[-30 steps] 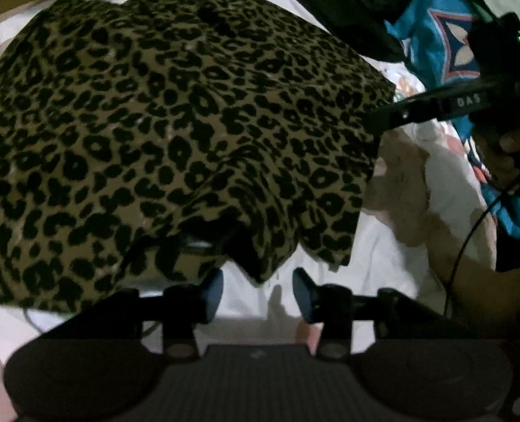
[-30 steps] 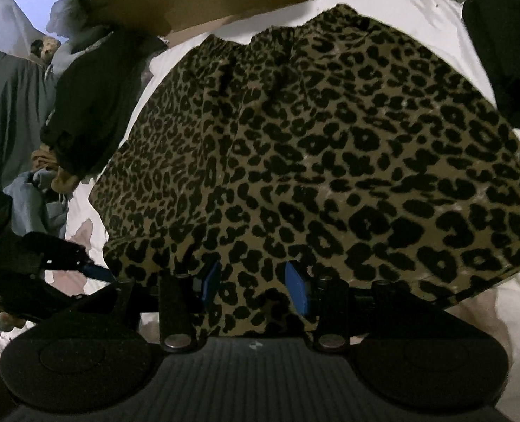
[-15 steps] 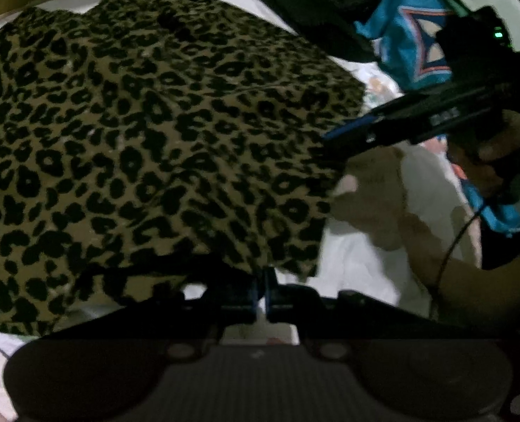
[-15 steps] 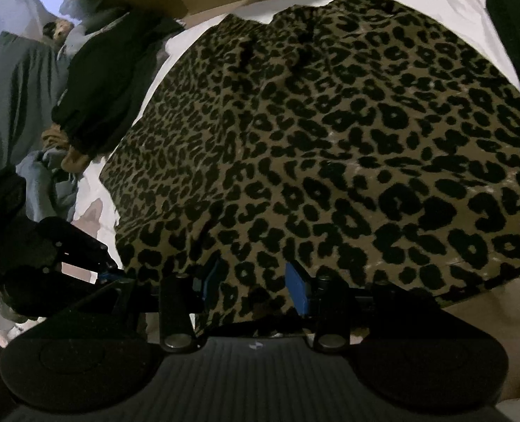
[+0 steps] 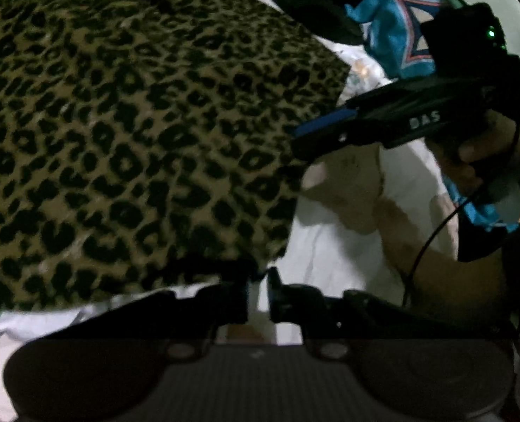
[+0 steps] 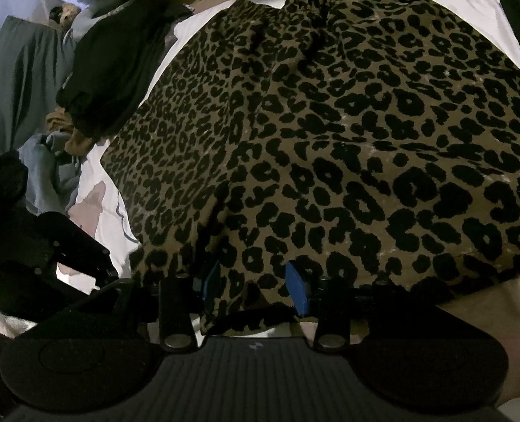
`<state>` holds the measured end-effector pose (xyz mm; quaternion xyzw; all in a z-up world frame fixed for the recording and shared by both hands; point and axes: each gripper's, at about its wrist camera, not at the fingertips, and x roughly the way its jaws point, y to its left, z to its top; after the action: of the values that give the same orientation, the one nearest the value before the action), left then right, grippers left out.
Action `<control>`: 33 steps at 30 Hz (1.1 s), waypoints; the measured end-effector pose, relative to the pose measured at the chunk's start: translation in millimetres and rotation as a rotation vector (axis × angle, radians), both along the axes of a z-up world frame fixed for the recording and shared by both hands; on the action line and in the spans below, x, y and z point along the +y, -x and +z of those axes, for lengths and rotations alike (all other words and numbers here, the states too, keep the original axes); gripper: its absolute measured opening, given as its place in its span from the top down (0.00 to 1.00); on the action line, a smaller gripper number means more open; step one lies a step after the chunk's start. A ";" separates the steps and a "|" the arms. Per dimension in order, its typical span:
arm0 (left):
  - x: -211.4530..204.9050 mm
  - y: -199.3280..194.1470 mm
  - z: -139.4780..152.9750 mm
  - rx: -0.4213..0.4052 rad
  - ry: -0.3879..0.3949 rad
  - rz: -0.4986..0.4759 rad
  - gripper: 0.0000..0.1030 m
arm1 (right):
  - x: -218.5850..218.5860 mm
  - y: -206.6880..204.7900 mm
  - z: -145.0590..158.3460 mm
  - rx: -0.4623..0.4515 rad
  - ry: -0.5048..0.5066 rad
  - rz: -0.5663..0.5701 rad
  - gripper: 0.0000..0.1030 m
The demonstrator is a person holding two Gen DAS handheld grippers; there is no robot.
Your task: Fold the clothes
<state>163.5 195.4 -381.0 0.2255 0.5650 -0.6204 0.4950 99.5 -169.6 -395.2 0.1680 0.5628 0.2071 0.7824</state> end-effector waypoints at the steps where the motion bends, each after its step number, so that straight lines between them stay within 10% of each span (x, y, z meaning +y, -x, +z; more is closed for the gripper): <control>1: 4.9 -3.8 1.2 -0.008 -0.005 0.007 0.83 | 0.5 0.2 -0.1 0.001 0.000 0.002 0.53; 33: 103.7 -200.9 -3.1 -0.434 -0.122 0.563 0.78 | 1.2 -2.1 -6.7 0.037 -0.006 0.028 0.53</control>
<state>364.4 299.2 -384.1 0.2169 0.5226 -0.3626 0.7405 101.6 -168.4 -401.9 0.1663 0.5789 0.2166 0.7683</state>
